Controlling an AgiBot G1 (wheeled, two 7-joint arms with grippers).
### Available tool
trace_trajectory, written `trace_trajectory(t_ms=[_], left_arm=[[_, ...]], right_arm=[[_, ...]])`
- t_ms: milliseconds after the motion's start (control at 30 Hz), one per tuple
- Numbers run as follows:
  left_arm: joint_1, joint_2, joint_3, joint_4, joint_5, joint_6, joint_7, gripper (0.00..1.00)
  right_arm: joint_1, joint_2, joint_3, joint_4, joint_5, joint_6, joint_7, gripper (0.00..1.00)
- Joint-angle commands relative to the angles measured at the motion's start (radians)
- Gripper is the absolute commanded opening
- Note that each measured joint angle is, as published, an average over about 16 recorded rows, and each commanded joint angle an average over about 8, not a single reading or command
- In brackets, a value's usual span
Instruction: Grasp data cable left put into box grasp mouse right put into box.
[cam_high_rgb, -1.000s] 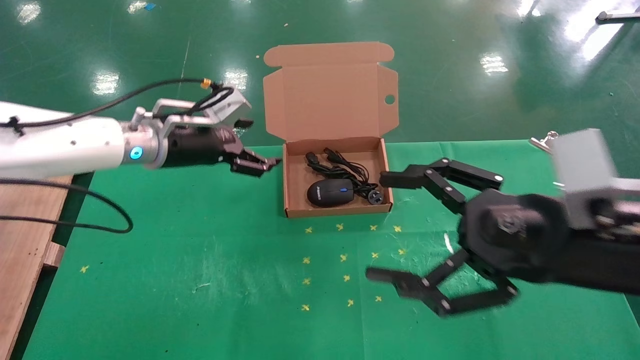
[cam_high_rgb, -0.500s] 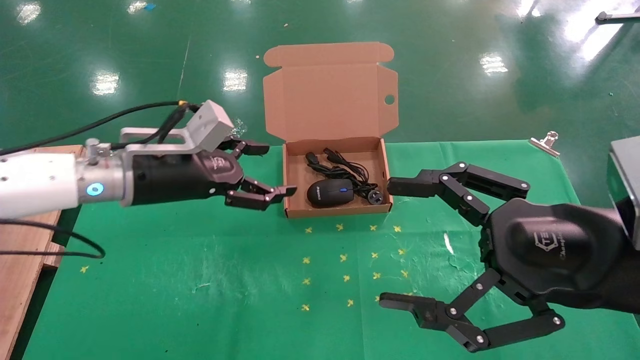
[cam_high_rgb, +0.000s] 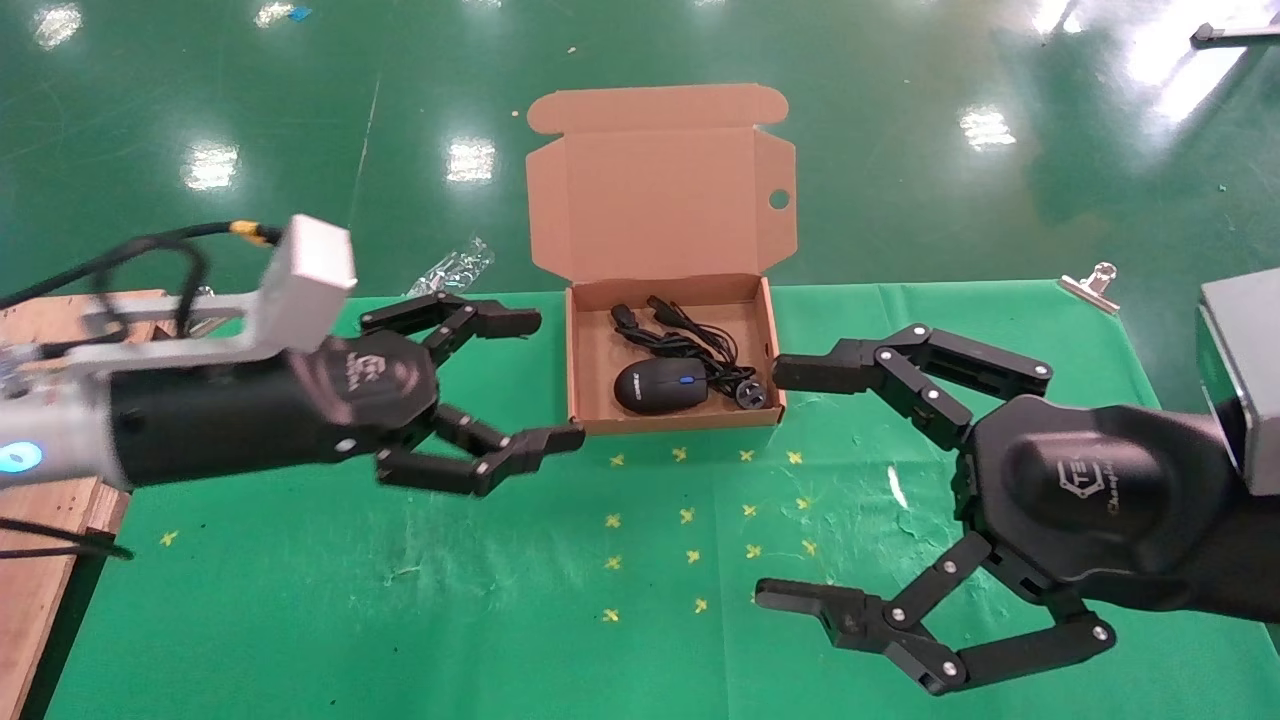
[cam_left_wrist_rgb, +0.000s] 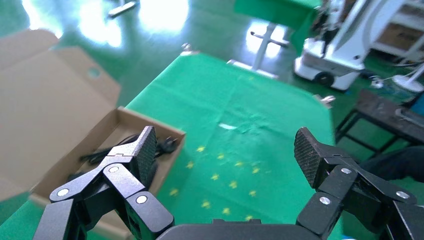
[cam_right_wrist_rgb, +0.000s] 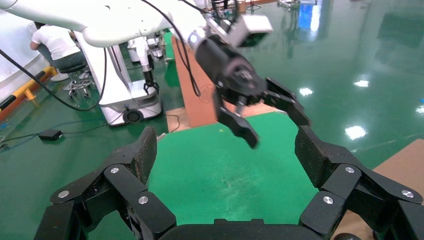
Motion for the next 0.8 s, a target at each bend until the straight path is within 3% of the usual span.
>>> trace_trajectory(t_ms=[33, 500, 800], left_arm=[[0.024, -0.018, -0.031, -0.020, -0.033, 0.029, 0.012, 1.00], [0.174, -0.128, -0.224, -0.146, -0.238, 0.214, 0.089, 1.00], [0.185, -0.135, -0.237, -0.154, -0.253, 0.226, 0.092, 1.00]], right_arm=[[0.000, 0.000, 0.000, 0.000, 0.000, 0.000, 0.000, 1.00], [0.000, 0.001, -0.001, 0.000, 0.002, 0.000, -0.001, 1.00], [0.000, 0.001, -0.001, 0.000, 0.002, 0.000, -0.001, 1.00]])
